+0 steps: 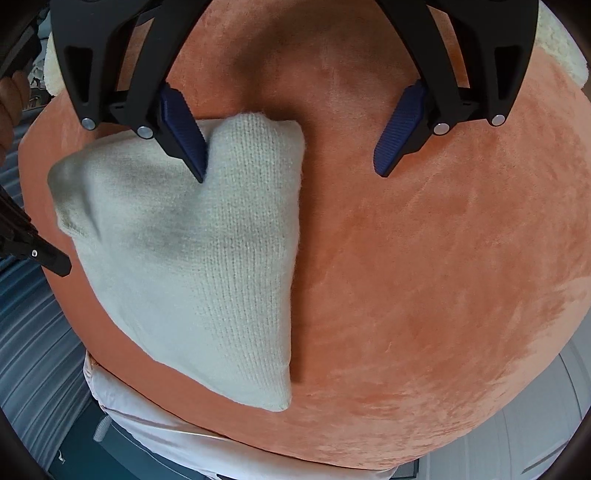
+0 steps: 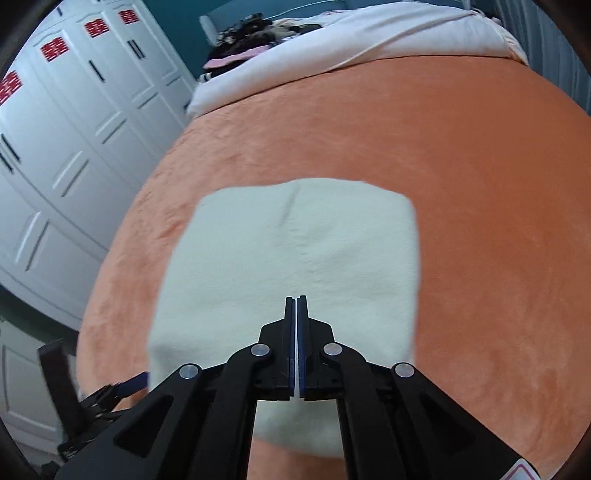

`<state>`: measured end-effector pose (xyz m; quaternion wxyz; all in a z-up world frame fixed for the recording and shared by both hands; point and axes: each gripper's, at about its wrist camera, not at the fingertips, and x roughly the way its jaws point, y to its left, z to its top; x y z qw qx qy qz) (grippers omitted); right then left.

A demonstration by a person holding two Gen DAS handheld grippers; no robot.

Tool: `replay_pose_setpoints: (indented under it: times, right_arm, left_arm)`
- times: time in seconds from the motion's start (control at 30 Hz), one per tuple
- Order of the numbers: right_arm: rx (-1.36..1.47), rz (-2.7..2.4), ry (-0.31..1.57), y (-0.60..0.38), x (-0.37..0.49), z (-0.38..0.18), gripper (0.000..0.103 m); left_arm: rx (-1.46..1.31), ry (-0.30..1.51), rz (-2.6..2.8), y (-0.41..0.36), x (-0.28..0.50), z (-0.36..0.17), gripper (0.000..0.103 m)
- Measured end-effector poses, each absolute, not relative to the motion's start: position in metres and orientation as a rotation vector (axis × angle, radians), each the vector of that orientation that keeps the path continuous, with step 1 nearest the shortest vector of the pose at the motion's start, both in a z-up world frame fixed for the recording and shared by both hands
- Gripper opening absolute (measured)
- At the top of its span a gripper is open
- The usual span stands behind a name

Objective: Fold small clothes

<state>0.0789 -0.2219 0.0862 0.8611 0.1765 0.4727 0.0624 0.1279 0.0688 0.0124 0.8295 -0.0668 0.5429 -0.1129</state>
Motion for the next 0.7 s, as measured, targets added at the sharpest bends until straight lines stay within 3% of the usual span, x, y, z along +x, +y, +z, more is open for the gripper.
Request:
replay_pose_setpoints:
  times: [0.17, 0.37, 0.43, 0.5, 0.6, 0.7]
  right_arm:
    - [0.240, 0.214, 1.156, -0.165, 0.086, 0.028, 0.000]
    - [0.367, 0.213, 1.088, -0.194, 0.075, 0.065, 0.001]
    - [0.385, 0.176, 1.032, -0.206, 0.069, 0.079, 0.001]
    - [0.400, 0.122, 1.043, -0.223, 0.061, 0.078, 0.001]
    - [0.387, 0.078, 1.162, -0.234, 0.065, 0.030, 0.000]
    - [0.464, 0.101, 1.117, -0.243, 0.057, 0.024, 0.000]
  left_arm:
    - [-0.160, 1.100, -0.243, 0.069, 0.120, 0.042, 0.080]
    - [-0.143, 1.023, -0.244, 0.056, 0.148, 0.073, 0.080]
    - [-0.162, 1.094, -0.201, 0.055, 0.163, 0.056, 0.068]
    - [-0.248, 1.122, -0.199, 0.065, 0.167, 0.045, 0.070]
    - [-0.199, 1.120, -0.193, 0.065, 0.160, 0.034, 0.078]
    - [-0.167, 1.099, -0.170, 0.062, 0.153, 0.029, 0.081]
